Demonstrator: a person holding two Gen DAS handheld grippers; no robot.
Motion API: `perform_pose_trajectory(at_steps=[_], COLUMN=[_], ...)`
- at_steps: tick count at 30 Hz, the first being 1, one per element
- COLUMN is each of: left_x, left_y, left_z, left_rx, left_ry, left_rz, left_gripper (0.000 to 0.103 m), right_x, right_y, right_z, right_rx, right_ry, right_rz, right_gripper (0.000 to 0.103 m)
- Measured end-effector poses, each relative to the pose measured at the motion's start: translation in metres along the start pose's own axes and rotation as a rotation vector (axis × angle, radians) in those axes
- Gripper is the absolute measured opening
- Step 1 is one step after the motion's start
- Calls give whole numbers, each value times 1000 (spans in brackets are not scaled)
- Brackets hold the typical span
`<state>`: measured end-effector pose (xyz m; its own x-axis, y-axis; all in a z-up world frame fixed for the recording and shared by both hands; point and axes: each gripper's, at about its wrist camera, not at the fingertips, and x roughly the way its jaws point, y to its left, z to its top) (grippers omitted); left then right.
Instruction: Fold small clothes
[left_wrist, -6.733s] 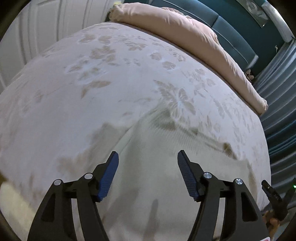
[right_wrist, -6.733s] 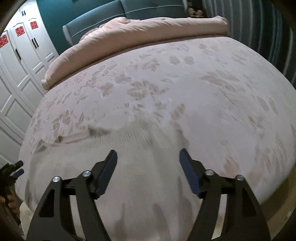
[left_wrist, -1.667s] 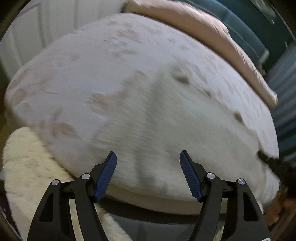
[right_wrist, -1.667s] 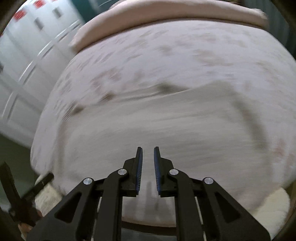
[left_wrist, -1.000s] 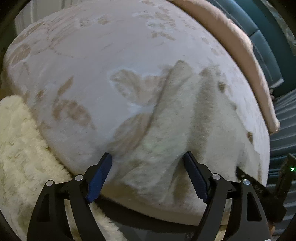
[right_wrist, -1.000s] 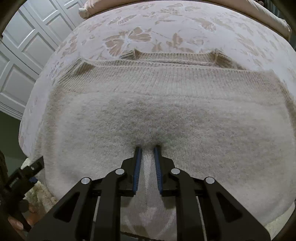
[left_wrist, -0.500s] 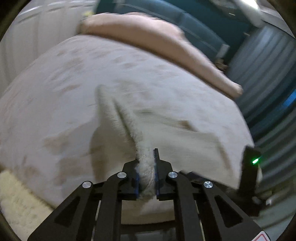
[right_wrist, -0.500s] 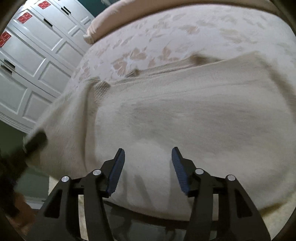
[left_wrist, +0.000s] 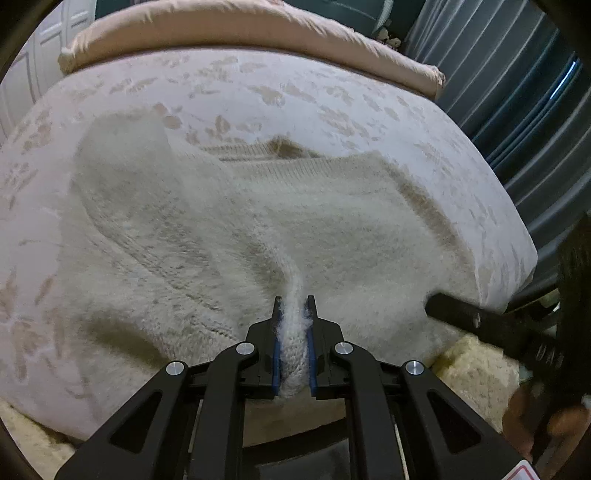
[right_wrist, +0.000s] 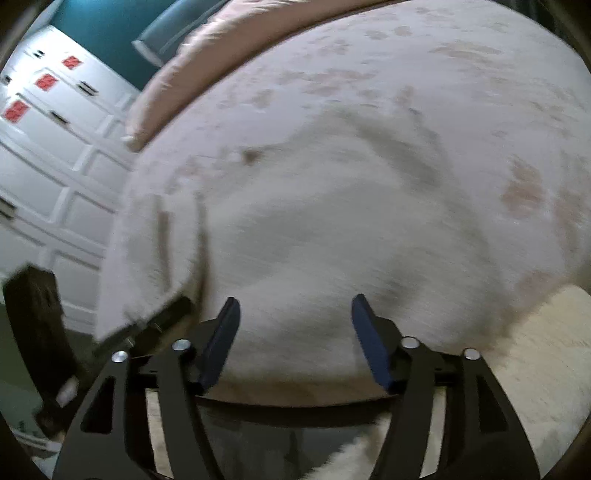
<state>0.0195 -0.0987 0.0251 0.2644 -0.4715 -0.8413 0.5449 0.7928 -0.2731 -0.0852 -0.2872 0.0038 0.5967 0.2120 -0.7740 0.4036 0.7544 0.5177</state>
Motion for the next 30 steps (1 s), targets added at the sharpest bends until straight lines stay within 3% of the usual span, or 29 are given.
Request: perform_pose_trajectory(at_steps=[2,4,6,11,18,23,24,25,26,27,30], left_x=[-14,-28,-50,-75,-98,-113,-115,-116,-117,-118,-124], left_y=[3,7,13,31,102,133,137,140,143,145,142], left_z=[-4,-11,-22,-39,-61,-76,-78,-79,-81,-81,-79], left_rx=[8,9,2,-38,-295,-377,-392,-401,-416,-425,-423], left_ry=[-29,-47,-94,-108,-98,-118,-121,-123,-121,-123,-145], left_rz=[10,-7,-13,8,44,89,95,94,94,93,78], left_gripper=[16,43,58,63,63,63,63,63,63,63,63], right_x=[12,29,43,85,118,135,138,141,144,145,124], right_y=[20,44,64,122,186,221,224,230,233,233,231], right_z=[13,27,37,46,30,11,8,4,2,2,10], right_rx=[-28,-67,-95,-166,-325,-425,-443,-476,-494,-495,-476], right_ry=[24,65,101,254,359,384,377,370,372,379,337], right_rz=[54,108,141,229,159,96,82,58,44,49,133], right_gripper=[74,79,81,84,85,86,78,55,41,15,11])
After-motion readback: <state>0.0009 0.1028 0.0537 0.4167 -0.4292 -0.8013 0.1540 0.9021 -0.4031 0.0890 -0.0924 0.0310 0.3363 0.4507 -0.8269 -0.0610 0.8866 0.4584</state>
